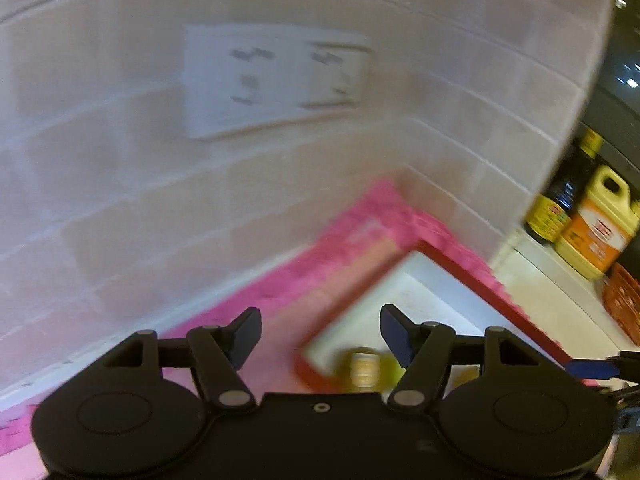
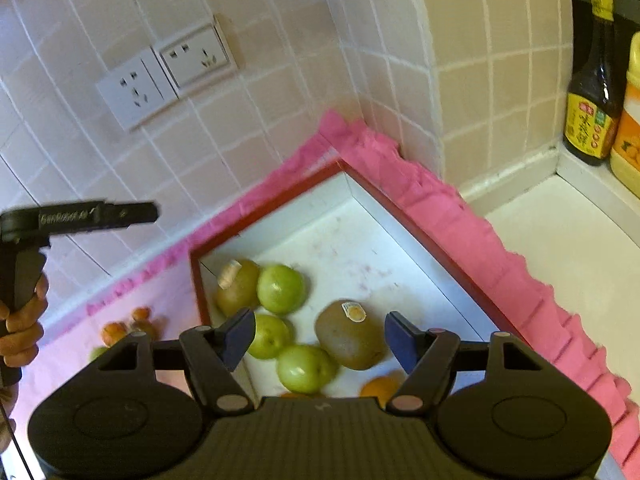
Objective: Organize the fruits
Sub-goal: 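Move both tools back over the fruit on the cloth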
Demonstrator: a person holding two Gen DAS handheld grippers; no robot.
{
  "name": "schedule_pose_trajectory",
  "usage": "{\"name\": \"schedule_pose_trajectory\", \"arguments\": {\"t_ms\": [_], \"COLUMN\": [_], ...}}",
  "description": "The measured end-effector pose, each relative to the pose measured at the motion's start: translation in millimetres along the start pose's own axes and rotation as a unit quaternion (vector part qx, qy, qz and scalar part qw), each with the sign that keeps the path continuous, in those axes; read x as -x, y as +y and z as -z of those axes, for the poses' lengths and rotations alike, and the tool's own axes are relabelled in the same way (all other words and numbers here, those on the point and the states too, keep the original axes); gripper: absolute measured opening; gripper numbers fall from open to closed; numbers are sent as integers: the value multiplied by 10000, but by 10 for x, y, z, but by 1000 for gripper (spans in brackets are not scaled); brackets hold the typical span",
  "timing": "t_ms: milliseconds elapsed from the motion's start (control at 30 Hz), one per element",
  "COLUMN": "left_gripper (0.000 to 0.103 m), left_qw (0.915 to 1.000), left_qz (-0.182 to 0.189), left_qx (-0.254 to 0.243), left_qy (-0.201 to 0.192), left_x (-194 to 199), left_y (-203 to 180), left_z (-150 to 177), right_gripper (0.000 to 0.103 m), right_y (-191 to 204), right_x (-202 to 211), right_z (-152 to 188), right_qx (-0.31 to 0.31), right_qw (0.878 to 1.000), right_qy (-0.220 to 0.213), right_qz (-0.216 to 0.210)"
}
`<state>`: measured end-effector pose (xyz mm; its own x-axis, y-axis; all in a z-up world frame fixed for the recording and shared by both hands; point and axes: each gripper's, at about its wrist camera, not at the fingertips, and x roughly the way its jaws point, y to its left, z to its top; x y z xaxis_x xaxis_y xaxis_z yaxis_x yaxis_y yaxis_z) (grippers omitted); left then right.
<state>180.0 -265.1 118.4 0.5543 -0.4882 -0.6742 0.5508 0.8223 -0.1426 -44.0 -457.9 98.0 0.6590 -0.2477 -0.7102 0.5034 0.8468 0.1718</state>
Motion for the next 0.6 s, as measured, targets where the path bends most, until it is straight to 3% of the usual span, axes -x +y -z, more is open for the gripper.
{"name": "schedule_pose_trajectory", "arguments": {"t_ms": [367, 600], "left_gripper": [78, 80], "left_qw": [9925, 9804], "left_qz": [-977, -1484], "left_qx": [668, 1276], "left_qy": [-295, -244], "left_x": [693, 1047], "left_y": [1028, 1636], "left_z": [177, 595], "right_gripper": [74, 75], "right_y": [600, 1133], "right_x": [24, -179], "right_z": [-285, -328], "right_qx": [228, 358], "right_qw": [9973, 9916], "right_qy": [-220, -170], "right_qz": [-667, -1234]}}
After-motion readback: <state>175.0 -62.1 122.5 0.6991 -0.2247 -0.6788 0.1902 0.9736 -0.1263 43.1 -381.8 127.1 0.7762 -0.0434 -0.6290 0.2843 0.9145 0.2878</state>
